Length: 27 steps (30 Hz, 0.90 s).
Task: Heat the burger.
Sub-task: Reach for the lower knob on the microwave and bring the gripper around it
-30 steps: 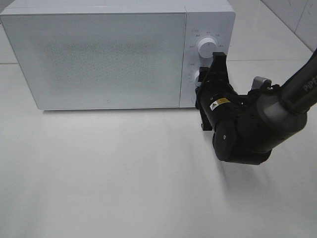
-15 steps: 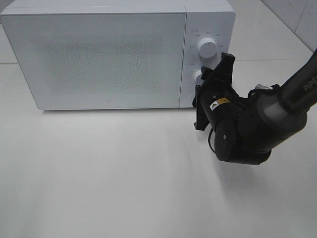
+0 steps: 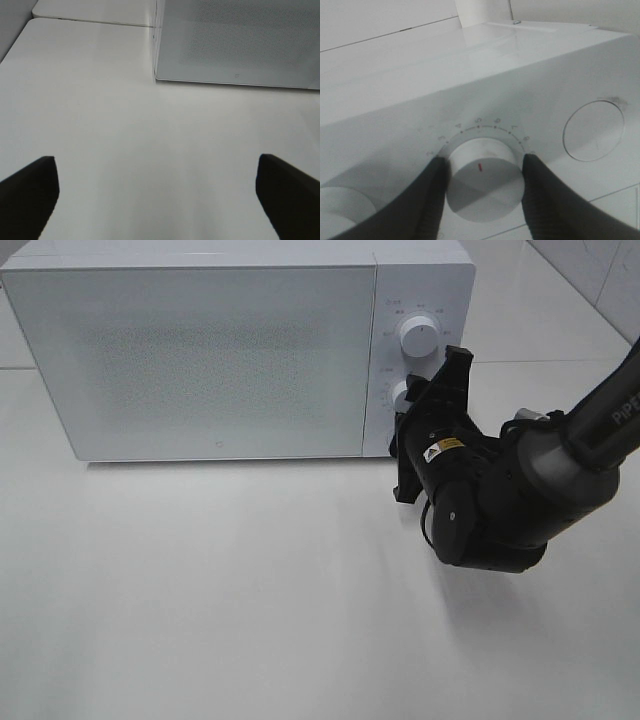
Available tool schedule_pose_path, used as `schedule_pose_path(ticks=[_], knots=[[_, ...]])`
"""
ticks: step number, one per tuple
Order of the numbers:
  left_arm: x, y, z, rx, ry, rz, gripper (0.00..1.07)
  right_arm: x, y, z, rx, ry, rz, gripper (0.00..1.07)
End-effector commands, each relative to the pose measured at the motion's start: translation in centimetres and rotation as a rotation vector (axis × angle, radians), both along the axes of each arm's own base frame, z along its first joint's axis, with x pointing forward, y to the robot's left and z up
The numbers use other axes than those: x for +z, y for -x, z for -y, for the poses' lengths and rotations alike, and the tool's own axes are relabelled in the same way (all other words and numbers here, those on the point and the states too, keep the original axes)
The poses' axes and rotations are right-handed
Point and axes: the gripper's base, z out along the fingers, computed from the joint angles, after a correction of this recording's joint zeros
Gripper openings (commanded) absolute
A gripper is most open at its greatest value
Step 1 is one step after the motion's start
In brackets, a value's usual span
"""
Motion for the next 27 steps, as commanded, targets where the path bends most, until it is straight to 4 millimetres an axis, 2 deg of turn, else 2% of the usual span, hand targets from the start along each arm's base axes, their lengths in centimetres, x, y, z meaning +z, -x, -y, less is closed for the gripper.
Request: schedule_pose_path(ticks=[1, 3, 5, 6, 7, 8, 15, 17, 21, 22, 27], knots=[[-0.1, 0.3, 0.1, 0.000, 0.013, 0.017, 1.00, 2.7, -0.6, -1.2, 0.064, 0.012, 0.223, 0.17], [-0.1, 0.3, 0.1, 0.000, 0.013, 0.017, 1.00, 2.6, -0.6, -0.9, 0.035, 0.009, 0.210, 0.25], [-0.1, 0.3, 0.1, 0.000, 0.013, 0.017, 1.00, 2.5, -0.6, -0.8, 0.025, 0.012, 0.207, 0.28], [-0.1, 0.3, 0.1, 0.000, 0.013, 0.017, 1.00, 2.4, -0.7, -0.7, 0.004, 0.020, 0.195, 0.35], [-0.1, 0.3, 0.1, 0.000, 0.013, 0.017, 1.00, 2.4, -0.7, -0.7, 0.004, 0.020, 0.195, 0.35], [-0.1, 0.3, 0.1, 0.000, 0.013, 0.017, 1.00, 2.2, -0.7, -0.5, -0.012, 0.025, 0.169, 0.39], [-0.1, 0.3, 0.1, 0.000, 0.013, 0.017, 1.00, 1.6, -0.6, 0.2, -0.079, 0.054, 0.113, 0.48], [-0.1, 0.3, 0.1, 0.000, 0.013, 0.017, 1.00, 1.3, -0.4, 0.6, -0.095, 0.095, 0.098, 0.55], [-0.1, 0.3, 0.1, 0.000, 0.013, 0.017, 1.00, 1.1, -0.1, 0.7, -0.091, 0.121, 0.086, 0.62], [-0.1, 0.3, 0.1, 0.000, 0.013, 0.017, 1.00, 0.8, 0.2, 0.8, -0.073, 0.134, 0.077, 0.67], [-0.1, 0.3, 0.1, 0.000, 0.013, 0.017, 1.00, 0.3, 1.3, 0.8, -0.033, 0.161, 0.050, 0.72]])
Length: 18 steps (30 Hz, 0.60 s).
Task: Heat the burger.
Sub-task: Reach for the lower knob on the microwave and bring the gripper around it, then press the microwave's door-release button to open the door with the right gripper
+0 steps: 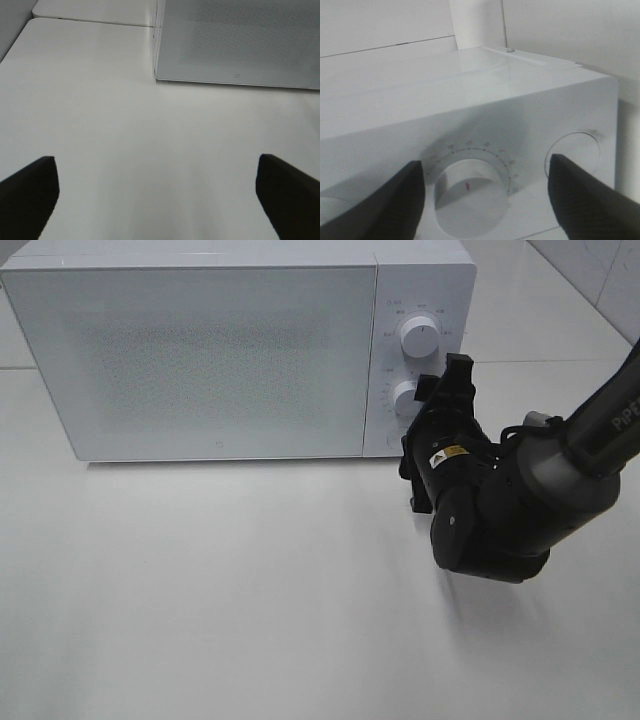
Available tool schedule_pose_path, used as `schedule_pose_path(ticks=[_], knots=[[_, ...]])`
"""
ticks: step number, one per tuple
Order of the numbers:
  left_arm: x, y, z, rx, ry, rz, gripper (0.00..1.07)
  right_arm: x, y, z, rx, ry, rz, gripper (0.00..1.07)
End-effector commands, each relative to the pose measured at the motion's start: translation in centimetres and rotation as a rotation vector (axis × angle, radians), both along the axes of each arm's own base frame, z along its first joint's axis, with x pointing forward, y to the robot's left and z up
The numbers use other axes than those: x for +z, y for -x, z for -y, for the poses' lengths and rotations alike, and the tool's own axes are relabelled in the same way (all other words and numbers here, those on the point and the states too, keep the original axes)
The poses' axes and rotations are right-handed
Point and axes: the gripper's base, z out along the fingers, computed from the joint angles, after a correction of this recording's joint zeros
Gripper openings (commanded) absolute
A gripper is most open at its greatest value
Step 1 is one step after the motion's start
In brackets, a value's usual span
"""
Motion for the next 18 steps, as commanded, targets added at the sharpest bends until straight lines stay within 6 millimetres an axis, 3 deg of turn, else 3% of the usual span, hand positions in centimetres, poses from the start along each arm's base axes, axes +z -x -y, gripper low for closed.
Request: schedule_pose_path(ticks=[1, 13, 18], knots=[[-0.1, 0.3, 0.1, 0.000, 0.013, 0.017, 1.00, 1.1, 0.7, 0.0, 0.025, 0.031, 0.080, 0.72], [-0.1, 0.3, 0.1, 0.000, 0.013, 0.017, 1.00, 3.4, 4.0, 1.2, 0.163, 0.244, 0.041, 0.72], [-0.1, 0.3, 0.1, 0.000, 0.013, 0.017, 1.00, 4.8, 6.0, 1.8, 0.305, 0.459, 0.023, 0.72]])
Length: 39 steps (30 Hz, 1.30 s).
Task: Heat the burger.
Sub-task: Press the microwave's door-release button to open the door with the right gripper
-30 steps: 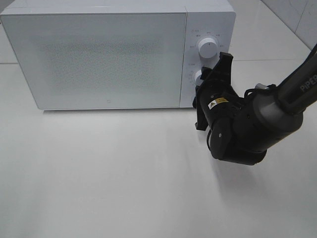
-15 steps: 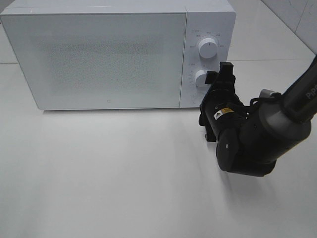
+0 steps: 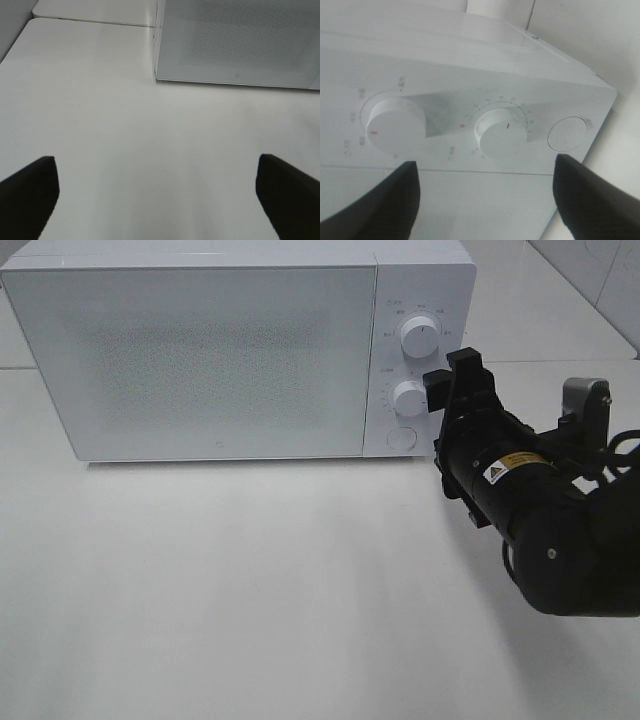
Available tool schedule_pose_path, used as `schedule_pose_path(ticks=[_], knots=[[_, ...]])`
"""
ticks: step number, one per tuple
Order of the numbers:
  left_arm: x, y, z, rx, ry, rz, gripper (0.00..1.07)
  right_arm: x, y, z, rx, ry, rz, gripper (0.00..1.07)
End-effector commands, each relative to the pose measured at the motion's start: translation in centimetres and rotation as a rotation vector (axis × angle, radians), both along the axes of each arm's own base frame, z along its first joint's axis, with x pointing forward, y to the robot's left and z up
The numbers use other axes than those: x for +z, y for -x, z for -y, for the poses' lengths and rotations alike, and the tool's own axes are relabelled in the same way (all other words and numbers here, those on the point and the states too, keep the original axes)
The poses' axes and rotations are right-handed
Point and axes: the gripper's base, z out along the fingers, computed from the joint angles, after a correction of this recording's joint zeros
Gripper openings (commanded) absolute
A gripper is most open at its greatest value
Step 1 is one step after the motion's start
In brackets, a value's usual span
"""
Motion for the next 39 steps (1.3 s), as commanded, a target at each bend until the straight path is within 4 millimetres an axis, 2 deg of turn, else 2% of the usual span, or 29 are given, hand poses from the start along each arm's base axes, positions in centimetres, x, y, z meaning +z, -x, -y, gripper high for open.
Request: schedule_pose_path(ticks=[1, 4, 6, 8, 9, 11, 14, 17, 26, 28, 30, 31, 33, 34, 39], knots=[[-0.1, 0.3, 0.1, 0.000, 0.013, 0.017, 1.00, 0.4, 0.5, -0.2, 0.067, 0.086, -0.002, 0.72], [-0.1, 0.3, 0.1, 0.000, 0.013, 0.017, 1.00, 1.0, 1.6, -0.4, 0.218, 0.276, -0.039, 0.72], [-0.1, 0.3, 0.1, 0.000, 0.013, 0.017, 1.00, 1.1, 1.8, -0.5, 0.261, 0.321, -0.053, 0.72], [-0.1, 0.3, 0.1, 0.000, 0.013, 0.017, 1.00, 1.3, 2.8, -0.7, 0.415, 0.500, -0.093, 0.72], [-0.1, 0.3, 0.1, 0.000, 0.013, 0.017, 1.00, 1.3, 2.8, -0.7, 0.415, 0.500, -0.093, 0.72], [-0.1, 0.3, 0.1, 0.000, 0.013, 0.017, 1.00, 1.5, 3.5, -0.8, 0.534, 0.637, -0.115, 0.72], [-0.1, 0.3, 0.1, 0.000, 0.013, 0.017, 1.00, 1.5, 3.8, -0.8, 0.571, 0.675, -0.133, 0.72], [-0.1, 0.3, 0.1, 0.000, 0.013, 0.017, 1.00, 1.5, 5.3, -0.4, 0.754, 0.854, -0.205, 0.72], [-0.1, 0.3, 0.1, 0.000, 0.013, 0.017, 1.00, 1.8, 6.9, -0.3, 1.030, 1.003, -0.346, 0.72], [-0.1, 0.3, 0.1, 0.000, 0.013, 0.017, 1.00, 3.0, 7.1, -0.4, 1.130, 1.059, -0.400, 0.72], [-0.1, 0.3, 0.1, 0.000, 0.013, 0.017, 1.00, 3.4, 7.2, -0.4, 1.150, 1.072, -0.412, 0.72], [-0.1, 0.3, 0.1, 0.000, 0.013, 0.017, 1.00, 4.3, 7.3, -0.3, 1.160, 1.076, -0.433, 0.72], [-0.1, 0.3, 0.1, 0.000, 0.013, 0.017, 1.00, 4.8, 7.4, -0.2, 1.160, 1.080, -0.433, 0.72], [-0.1, 0.3, 0.1, 0.000, 0.013, 0.017, 1.00, 5.9, 7.6, 0.0, 1.154, 1.089, -0.411, 0.72], [-0.1, 0.3, 0.1, 0.000, 0.013, 0.017, 1.00, 7.8, 8.5, 0.9, 1.134, 1.101, -0.368, 0.72]])
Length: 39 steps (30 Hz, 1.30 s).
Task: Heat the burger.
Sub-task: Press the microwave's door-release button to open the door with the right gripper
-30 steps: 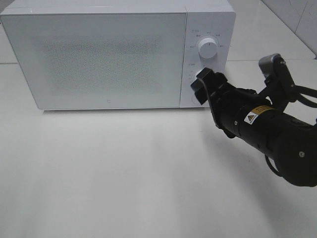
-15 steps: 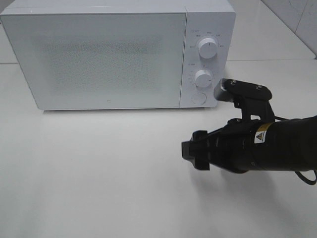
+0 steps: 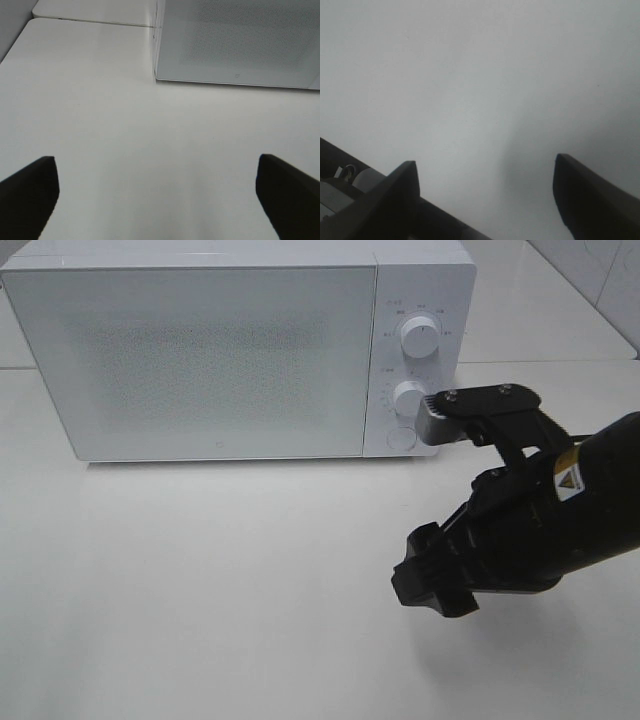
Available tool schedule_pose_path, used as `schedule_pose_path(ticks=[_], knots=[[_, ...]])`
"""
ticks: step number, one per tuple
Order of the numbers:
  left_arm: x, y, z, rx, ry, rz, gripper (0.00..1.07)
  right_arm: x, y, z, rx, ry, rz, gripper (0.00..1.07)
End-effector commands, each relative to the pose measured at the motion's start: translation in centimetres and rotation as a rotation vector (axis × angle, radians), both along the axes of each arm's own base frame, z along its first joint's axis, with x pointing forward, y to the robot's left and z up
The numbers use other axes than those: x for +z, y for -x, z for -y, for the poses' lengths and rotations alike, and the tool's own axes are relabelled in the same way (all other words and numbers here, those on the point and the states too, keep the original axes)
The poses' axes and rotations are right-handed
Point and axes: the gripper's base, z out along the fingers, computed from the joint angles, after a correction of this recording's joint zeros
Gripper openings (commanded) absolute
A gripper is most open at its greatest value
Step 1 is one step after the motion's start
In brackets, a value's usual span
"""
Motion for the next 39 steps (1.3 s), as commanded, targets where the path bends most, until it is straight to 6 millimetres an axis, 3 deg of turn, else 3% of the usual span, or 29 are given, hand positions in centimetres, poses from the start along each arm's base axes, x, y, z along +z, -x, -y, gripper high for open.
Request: schedule_pose_path(ticks=[1, 7, 14, 20, 22, 28, 39], knots=[[-0.1, 0.3, 0.1, 0.000, 0.013, 0.017, 1.00, 2.1, 0.9, 1.0, -0.003, -0.007, 0.041, 0.72], [-0.1, 0.3, 0.1, 0.000, 0.013, 0.017, 1.00, 4.5, 2.6, 2.9, -0.018, -0.004, 0.131, 0.80], [-0.1, 0.3, 0.1, 0.000, 0.013, 0.017, 1.00, 5.3, 3.7, 5.2, -0.076, 0.039, 0.187, 0.81], [-0.1, 0.3, 0.1, 0.000, 0.013, 0.017, 1.00, 5.7, 4.9, 9.5, -0.259, 0.065, 0.208, 0.79], [-0.1, 0.3, 0.1, 0.000, 0.013, 0.017, 1.00, 5.8, 5.3, 10.1, -0.281, 0.067, 0.218, 0.79], [-0.1, 0.3, 0.1, 0.000, 0.013, 0.017, 1.00, 6.3, 8.5, 12.9, -0.425, 0.044, 0.297, 0.77], [-0.1, 0.3, 0.1, 0.000, 0.013, 0.017, 1.00, 8.5, 13.9, 14.3, -0.530, -0.135, 0.571, 0.76]])
